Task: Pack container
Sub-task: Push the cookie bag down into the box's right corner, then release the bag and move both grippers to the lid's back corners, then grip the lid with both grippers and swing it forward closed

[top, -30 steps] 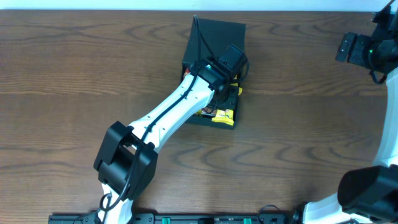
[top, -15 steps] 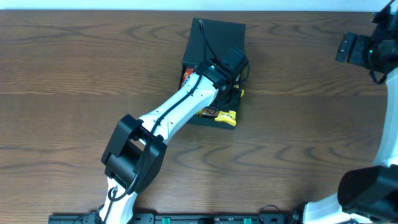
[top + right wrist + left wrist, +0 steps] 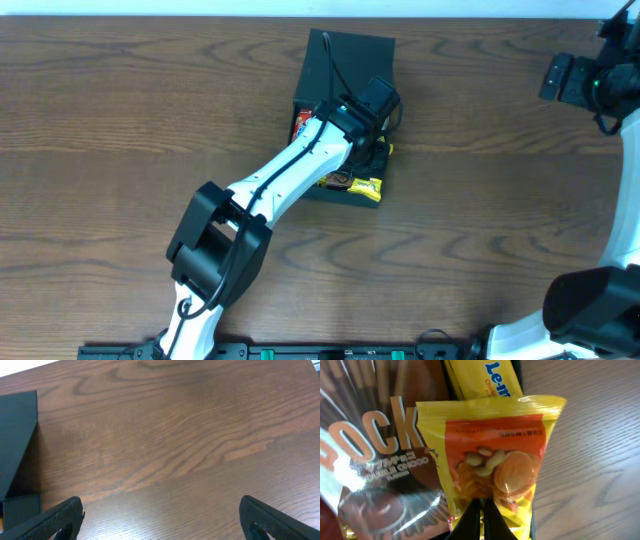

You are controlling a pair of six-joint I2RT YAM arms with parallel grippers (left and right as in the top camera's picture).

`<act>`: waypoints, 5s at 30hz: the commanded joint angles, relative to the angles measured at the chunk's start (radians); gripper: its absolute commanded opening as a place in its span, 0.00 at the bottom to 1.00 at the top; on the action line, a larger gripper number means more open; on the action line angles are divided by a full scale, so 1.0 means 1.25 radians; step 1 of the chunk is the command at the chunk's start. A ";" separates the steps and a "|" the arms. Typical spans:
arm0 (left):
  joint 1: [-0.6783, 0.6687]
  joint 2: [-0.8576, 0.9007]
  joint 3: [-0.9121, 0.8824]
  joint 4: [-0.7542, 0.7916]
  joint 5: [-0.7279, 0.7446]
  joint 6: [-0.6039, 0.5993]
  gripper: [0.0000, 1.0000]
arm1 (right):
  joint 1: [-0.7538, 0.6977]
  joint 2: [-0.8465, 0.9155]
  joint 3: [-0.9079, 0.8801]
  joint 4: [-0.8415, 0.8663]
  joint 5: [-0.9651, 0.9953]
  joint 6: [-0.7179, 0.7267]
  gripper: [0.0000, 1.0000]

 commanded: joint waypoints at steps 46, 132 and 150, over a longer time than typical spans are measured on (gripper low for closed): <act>0.003 0.080 0.034 0.039 0.024 0.027 0.06 | -0.006 -0.020 0.019 0.002 -0.003 -0.009 0.99; 0.429 0.184 0.128 0.176 0.213 -0.053 0.06 | 0.247 0.537 0.019 0.270 -0.649 0.200 0.02; 0.386 0.185 0.128 0.182 0.227 -0.033 0.06 | 0.283 0.537 0.019 0.302 -0.646 0.208 0.02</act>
